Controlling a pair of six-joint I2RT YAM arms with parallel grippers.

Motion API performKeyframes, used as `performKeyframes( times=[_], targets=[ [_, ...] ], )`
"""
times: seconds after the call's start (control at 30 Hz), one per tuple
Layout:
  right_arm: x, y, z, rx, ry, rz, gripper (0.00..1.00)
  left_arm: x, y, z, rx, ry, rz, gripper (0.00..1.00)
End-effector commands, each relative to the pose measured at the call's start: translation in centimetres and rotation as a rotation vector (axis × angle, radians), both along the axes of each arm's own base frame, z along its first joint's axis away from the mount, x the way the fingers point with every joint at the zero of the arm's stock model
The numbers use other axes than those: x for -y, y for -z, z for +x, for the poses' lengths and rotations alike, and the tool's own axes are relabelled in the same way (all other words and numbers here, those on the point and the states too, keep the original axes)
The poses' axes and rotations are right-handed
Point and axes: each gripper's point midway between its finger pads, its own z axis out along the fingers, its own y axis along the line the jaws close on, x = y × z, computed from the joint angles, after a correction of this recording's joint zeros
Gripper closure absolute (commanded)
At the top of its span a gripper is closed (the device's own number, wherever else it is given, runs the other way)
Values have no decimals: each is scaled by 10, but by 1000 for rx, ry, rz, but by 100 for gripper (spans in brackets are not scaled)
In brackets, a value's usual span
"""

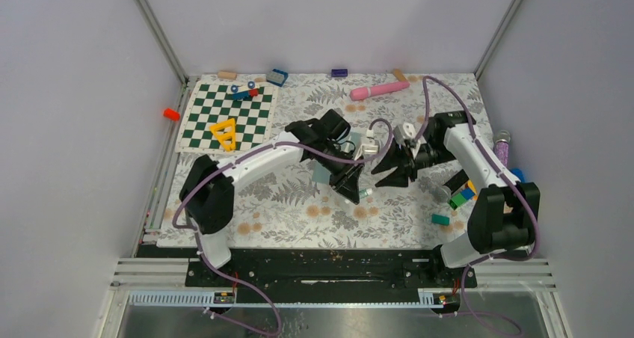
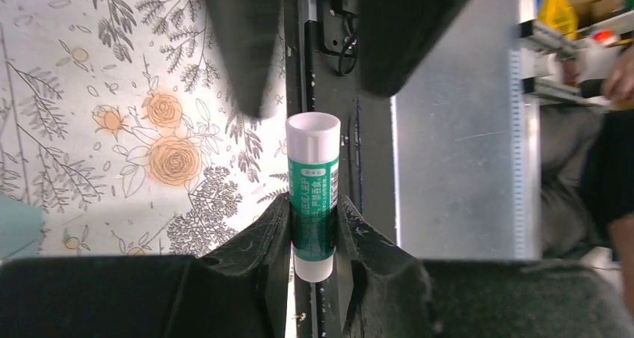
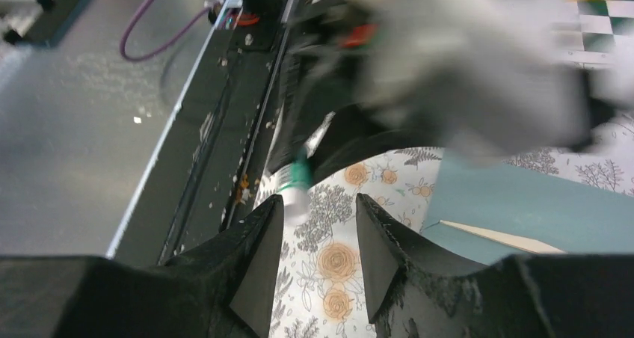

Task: Place the letter into the envelope and seal it
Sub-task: Unscrew the solid glue.

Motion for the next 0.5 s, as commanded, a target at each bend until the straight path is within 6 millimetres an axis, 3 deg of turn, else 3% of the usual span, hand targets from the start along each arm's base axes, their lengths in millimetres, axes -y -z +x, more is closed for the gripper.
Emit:
performKeyframes(
  times=[0.0, 0.23, 0.47],
  targets=[
    [8, 5, -44, 227, -117, 17, 52, 0, -26, 0, -210, 54, -106, 100],
    [6, 1, -49, 357, -128, 61, 55, 0, -25, 3, -310, 58, -116, 100],
    [5, 12, -55, 364, -170, 57, 50, -1, -35, 0, -305, 68, -138, 100]
  ],
)
